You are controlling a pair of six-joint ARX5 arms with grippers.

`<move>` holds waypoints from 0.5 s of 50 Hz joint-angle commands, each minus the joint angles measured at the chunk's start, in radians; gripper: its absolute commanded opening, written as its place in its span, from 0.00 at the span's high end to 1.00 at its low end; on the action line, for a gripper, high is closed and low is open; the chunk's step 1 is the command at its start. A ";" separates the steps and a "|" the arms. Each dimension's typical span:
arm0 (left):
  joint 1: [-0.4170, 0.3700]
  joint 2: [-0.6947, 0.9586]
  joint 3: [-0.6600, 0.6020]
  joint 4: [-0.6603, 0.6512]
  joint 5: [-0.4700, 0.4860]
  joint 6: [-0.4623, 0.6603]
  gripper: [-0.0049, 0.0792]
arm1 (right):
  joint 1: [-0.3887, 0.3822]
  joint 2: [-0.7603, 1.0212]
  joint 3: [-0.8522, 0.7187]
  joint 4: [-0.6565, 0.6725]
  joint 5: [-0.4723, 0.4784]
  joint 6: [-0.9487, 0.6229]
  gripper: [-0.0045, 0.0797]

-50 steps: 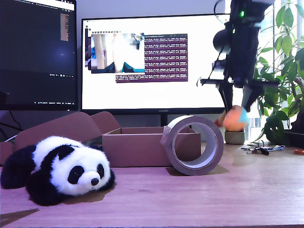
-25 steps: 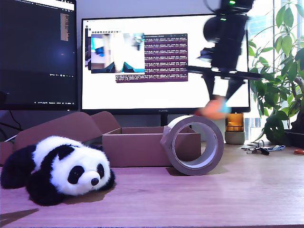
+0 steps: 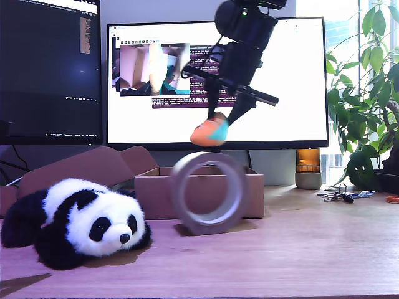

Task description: Pick up the fish toy and place it inside the cardboard box

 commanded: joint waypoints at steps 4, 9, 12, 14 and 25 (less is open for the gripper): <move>-0.001 -0.004 -0.020 -0.010 -0.002 0.006 0.96 | 0.011 0.021 0.007 0.037 0.001 0.023 0.87; -0.001 -0.004 -0.020 -0.010 -0.002 0.006 0.96 | 0.017 0.031 0.007 0.070 0.002 0.030 0.87; -0.001 -0.004 -0.020 -0.010 -0.002 0.006 0.96 | 0.018 0.040 0.007 0.085 0.000 0.044 0.87; -0.001 -0.004 -0.020 -0.010 -0.002 0.006 0.96 | 0.019 0.048 0.007 0.094 0.000 0.054 0.87; -0.001 -0.004 -0.020 -0.010 -0.002 0.006 0.96 | 0.052 0.107 0.007 0.150 -0.008 0.106 0.87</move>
